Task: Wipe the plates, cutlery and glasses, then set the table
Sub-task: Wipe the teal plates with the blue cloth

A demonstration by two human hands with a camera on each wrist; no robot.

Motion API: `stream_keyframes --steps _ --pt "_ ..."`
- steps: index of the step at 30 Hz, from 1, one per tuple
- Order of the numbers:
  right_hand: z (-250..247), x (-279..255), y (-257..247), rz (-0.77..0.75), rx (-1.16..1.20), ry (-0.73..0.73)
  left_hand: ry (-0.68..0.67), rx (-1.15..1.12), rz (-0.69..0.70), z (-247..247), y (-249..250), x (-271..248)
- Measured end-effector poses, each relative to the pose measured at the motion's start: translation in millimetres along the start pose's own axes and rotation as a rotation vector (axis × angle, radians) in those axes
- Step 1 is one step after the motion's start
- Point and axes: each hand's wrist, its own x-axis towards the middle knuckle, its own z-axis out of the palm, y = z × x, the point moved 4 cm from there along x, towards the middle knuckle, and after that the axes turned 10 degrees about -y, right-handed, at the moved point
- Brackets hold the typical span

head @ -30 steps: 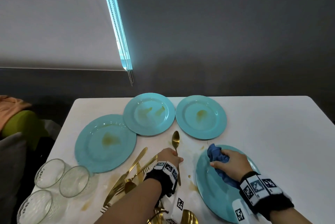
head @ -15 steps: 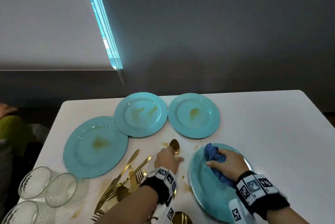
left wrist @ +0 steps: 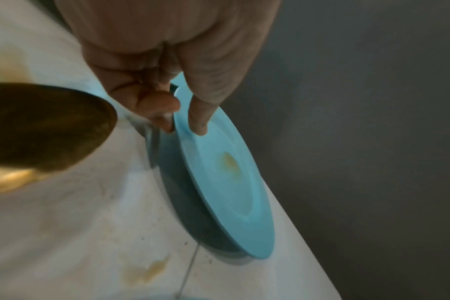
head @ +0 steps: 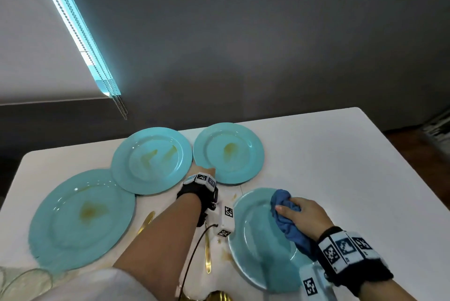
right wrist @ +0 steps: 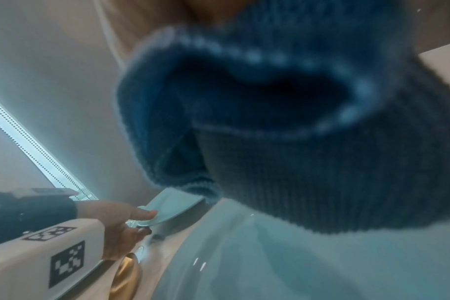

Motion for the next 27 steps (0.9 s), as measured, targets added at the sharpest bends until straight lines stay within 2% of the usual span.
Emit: stream_keyframes --steps 3,7,11,16,19,20,21,23,25,27 --pt "-9 -1 9 0.016 0.009 0.01 -0.043 -0.121 0.011 2 5 -2" --pt "-26 1 10 0.008 0.037 0.049 0.017 -0.367 0.123 0 14 -3" --pt "-45 -1 -13 -0.085 0.018 0.131 -0.019 -0.581 0.243 -6 34 -49" --pt "-59 -12 -59 -0.24 -0.246 0.282 -0.013 -0.677 0.334 -21 25 -98" --pt "-41 -21 -81 -0.287 -0.388 0.316 -0.041 -0.803 0.364 -16 23 -123" --pt "-27 -27 -87 -0.35 -0.458 0.33 -0.043 -0.817 0.374 -14 24 -127" --pt "-12 -34 -92 -0.447 -0.53 0.329 -0.047 -0.811 0.384 -12 27 -136" --pt "16 -47 -91 -0.603 -0.621 0.231 0.011 -0.725 0.422 -15 26 -140" --pt "17 -51 -78 -0.58 -0.654 0.077 0.051 -0.699 0.449 -21 19 -139" --pt "-9 -45 -68 -0.496 -0.679 0.096 0.061 -0.706 0.45 -21 6 -131"
